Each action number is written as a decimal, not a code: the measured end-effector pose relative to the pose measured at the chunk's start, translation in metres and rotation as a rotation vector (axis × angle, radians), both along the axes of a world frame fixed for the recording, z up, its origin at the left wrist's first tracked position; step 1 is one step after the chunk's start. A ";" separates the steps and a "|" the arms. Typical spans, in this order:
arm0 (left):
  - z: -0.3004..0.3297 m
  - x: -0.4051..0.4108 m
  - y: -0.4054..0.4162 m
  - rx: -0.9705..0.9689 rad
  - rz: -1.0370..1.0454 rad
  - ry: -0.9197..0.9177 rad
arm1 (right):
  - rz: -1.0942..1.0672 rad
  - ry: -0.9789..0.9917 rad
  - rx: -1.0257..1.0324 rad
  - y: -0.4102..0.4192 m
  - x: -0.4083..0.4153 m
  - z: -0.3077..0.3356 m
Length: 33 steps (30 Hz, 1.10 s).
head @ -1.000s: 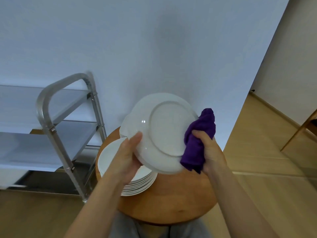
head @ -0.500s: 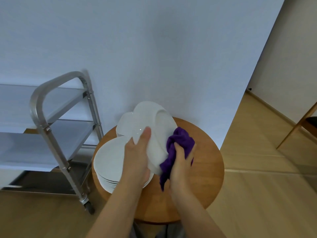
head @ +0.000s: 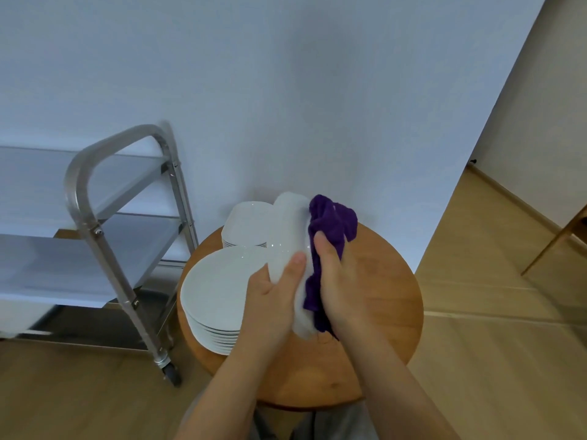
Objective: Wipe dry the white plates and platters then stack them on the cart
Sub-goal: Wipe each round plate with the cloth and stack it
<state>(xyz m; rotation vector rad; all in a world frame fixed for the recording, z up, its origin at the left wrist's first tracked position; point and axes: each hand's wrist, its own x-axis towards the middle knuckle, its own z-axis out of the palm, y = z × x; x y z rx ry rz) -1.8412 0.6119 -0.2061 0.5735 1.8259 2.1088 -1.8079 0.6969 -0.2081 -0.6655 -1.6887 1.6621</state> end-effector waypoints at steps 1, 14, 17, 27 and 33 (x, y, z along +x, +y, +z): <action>-0.001 -0.001 0.000 0.026 0.042 -0.047 | 0.004 0.000 0.077 -0.005 0.001 -0.001; -0.006 -0.020 -0.024 0.375 0.014 -0.577 | 0.072 0.036 1.229 0.004 0.037 -0.051; -0.003 -0.030 -0.033 0.343 0.012 -0.494 | 0.028 -0.101 1.110 0.022 0.040 -0.067; 0.000 -0.033 -0.045 -0.197 0.026 0.097 | -0.147 -0.453 0.341 0.069 -0.002 -0.074; 0.012 -0.039 -0.042 -0.329 -0.061 0.325 | -0.098 -0.777 0.028 0.081 -0.010 -0.075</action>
